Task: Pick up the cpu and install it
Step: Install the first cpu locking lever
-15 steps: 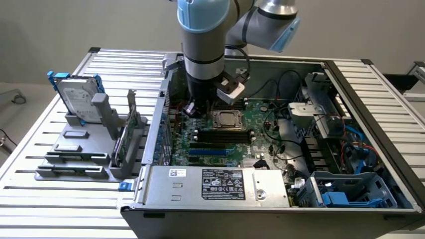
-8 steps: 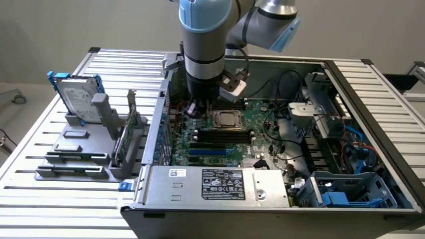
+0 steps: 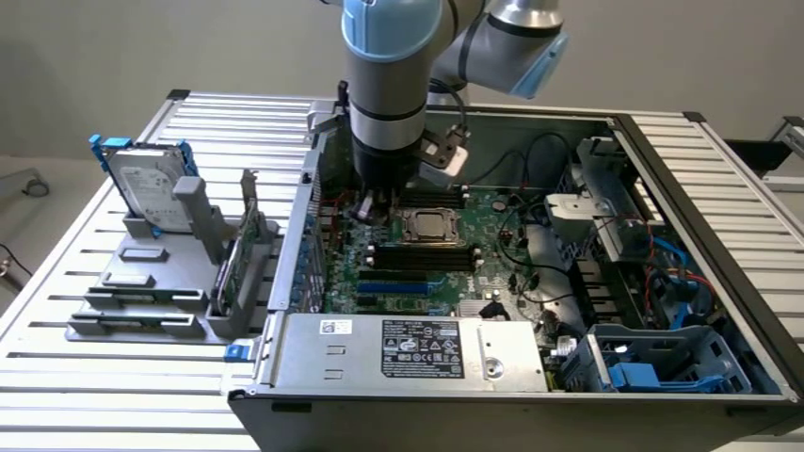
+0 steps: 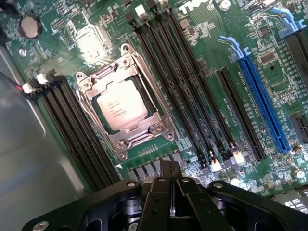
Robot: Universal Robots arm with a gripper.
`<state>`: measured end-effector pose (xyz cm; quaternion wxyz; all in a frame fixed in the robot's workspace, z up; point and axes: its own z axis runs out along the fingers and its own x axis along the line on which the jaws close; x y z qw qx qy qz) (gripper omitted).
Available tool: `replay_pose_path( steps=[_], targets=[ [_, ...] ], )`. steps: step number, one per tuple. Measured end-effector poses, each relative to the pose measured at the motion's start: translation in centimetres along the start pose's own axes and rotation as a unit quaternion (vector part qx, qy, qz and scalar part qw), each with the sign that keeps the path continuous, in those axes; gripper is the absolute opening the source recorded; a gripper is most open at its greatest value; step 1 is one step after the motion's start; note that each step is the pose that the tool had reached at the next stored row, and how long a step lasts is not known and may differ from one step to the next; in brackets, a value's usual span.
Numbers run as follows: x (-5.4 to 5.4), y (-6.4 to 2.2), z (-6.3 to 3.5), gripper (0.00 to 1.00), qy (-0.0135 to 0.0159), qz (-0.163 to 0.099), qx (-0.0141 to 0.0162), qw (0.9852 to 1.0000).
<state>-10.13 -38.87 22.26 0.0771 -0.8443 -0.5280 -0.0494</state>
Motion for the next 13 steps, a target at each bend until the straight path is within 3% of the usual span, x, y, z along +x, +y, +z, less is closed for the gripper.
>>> replay_pose_path(
  steps=[4, 7, 13],
  targets=[
    [0.0, 0.0, 0.0, 0.11, -0.003, -0.033, 0.0048, 0.9995],
    [0.0, 0.0, 0.0, 0.11, -0.0051, -0.059, 0.0085, 0.9982],
    [0.0, 0.0, 0.0, 0.11, -0.0091, -0.112, 0.0167, 0.9935]
  ],
)
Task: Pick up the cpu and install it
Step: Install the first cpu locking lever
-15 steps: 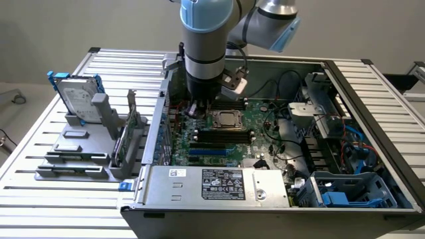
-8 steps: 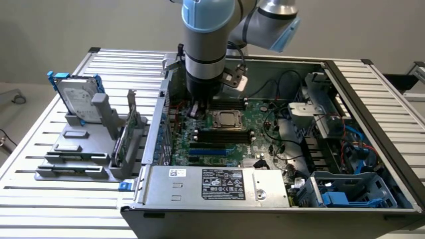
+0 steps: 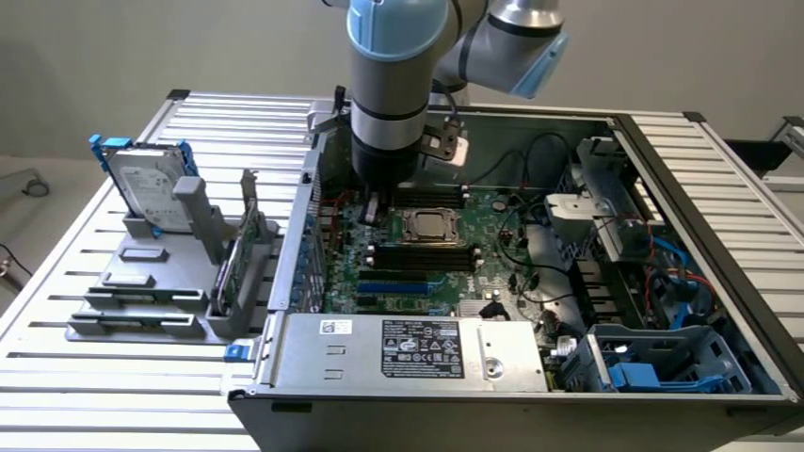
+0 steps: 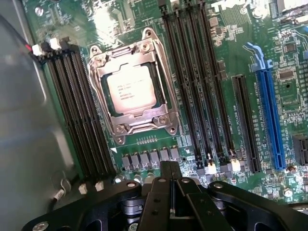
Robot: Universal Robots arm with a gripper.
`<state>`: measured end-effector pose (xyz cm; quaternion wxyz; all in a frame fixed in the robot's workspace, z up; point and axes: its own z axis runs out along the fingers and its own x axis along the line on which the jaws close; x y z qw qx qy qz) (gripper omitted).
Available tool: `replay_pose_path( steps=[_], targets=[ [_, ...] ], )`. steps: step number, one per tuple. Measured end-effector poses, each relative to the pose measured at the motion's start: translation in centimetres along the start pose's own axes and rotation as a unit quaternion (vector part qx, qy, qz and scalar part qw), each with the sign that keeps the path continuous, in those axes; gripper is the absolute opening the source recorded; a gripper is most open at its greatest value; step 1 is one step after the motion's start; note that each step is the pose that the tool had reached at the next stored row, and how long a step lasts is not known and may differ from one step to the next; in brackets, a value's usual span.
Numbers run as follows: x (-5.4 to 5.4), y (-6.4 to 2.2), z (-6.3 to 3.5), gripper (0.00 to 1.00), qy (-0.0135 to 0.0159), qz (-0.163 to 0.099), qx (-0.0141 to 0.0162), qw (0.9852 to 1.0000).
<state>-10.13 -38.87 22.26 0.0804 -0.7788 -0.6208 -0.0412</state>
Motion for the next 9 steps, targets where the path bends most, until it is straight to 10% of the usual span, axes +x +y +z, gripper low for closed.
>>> replay_pose_path(
  steps=[9],
  targets=[
    [0.4, -0.09, 0.08, 0.11, -0.0059, -0.063, 0.01, 0.998]
  ],
)
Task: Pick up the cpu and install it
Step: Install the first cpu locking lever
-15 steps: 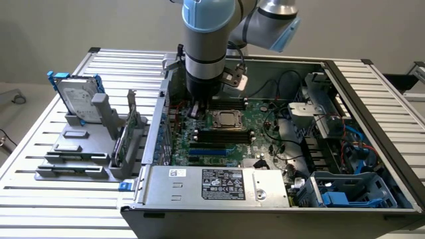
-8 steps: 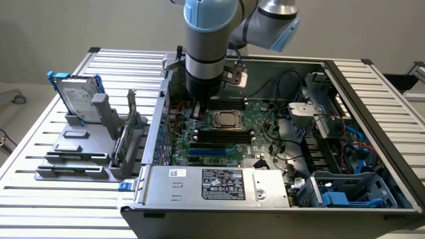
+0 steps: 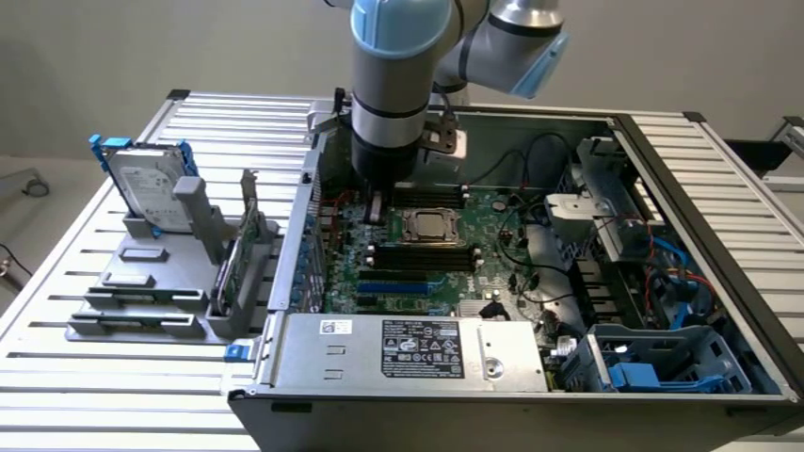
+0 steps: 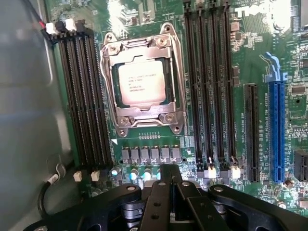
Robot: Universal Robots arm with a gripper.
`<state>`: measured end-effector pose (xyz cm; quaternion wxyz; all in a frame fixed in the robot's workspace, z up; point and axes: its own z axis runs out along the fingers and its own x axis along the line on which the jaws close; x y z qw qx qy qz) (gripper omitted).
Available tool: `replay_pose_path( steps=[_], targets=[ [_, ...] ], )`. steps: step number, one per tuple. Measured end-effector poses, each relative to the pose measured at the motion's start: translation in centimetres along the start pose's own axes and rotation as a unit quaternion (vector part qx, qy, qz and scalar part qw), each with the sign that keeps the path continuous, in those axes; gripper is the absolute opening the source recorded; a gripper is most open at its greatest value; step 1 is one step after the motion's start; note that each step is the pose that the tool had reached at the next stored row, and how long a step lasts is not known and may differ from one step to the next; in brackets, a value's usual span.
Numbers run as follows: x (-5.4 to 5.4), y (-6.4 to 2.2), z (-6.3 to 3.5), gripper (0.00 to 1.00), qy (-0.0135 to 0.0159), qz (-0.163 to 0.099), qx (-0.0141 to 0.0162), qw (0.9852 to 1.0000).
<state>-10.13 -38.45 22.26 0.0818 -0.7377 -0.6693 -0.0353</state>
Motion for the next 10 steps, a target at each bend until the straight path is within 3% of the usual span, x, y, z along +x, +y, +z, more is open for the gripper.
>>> replay_pose_path(
  steps=[2, 4, 6, 10],
  targets=[
    [0.18, -0.02, 0.04, 0.11, -0.0015, -0.009, 0.0005, 1.0],
    [0.3, -0.03, 0.06, 0.11, -0.0036, -0.019, -0.002, 0.9998],
    [0.41, -0.04, 0.11, 0.11, -0.0059, -0.027, -0.0083, 0.9996],
    [0.69, -0.06, 0.21, 0.11, -0.0111, -0.042, -0.0241, 0.9988]
  ],
)
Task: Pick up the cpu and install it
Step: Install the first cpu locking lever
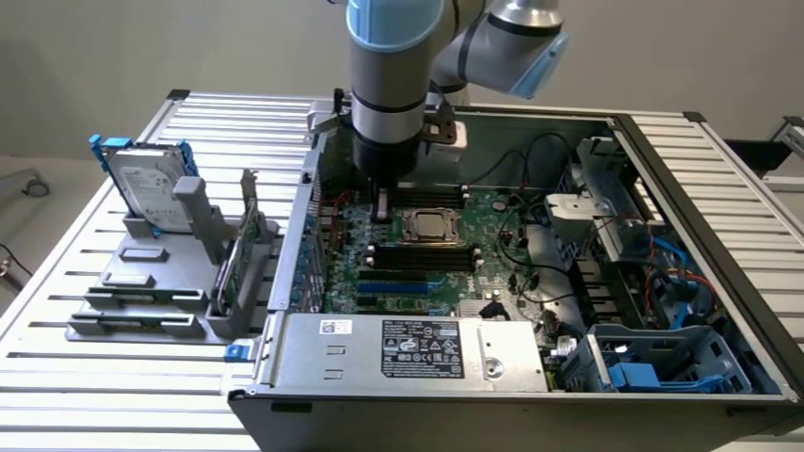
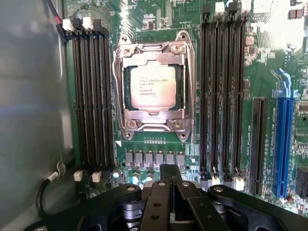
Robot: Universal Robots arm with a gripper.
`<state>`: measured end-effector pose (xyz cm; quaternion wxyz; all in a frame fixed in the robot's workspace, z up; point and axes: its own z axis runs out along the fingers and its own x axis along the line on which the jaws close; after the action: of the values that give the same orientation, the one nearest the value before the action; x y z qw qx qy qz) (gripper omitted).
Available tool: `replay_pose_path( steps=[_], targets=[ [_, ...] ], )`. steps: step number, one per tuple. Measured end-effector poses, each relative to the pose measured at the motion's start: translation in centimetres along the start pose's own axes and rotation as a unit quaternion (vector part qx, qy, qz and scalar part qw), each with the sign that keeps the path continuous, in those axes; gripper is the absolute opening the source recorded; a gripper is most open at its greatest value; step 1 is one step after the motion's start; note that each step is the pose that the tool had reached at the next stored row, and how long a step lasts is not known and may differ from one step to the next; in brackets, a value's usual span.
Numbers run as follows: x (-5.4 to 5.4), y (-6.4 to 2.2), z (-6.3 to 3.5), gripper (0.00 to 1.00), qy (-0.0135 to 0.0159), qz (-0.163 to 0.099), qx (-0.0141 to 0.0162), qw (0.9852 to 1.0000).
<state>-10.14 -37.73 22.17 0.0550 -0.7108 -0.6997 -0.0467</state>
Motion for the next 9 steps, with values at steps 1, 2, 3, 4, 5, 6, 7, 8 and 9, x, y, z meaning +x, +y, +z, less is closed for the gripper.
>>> replay_pose_path(
  steps=[1, 2, 3, 4, 5, 6, 7, 8, 9],
  targets=[
    [0.07, 0.0, 0.02, 0.11, -0.0022, -0.003, -0.0037, 1.0],
    [0.14, 0.0, 0.03, 0.11, -0.0045, -0.006, -0.0061, 1.0],
    [0.2, 0.0, 0.04, 0.11, -0.0074, -0.009, -0.0078, 0.9999],
    [0.26, 0.0, 0.05, 0.11, -0.0101, -0.012, -0.0093, 0.9998],
    [0.33, 0.0, 0.06, 0.11, -0.0124, -0.015, -0.0099, 0.9998],
    [0.41, 0.0, 0.08, 0.11, -0.0145, -0.018, -0.0102, 0.9997],
    [0.52, 0.0, 0.09, 0.11, -0.0159, -0.02, -0.01, 0.9996],
    [0.54, 0.0, 0.09, 0.11, -0.0163, -0.022, -0.0098, 0.9996],
    [0.53, 0.0, 0.09, 0.11, -0.0166, -0.022, -0.0097, 0.9996]
  ],
)
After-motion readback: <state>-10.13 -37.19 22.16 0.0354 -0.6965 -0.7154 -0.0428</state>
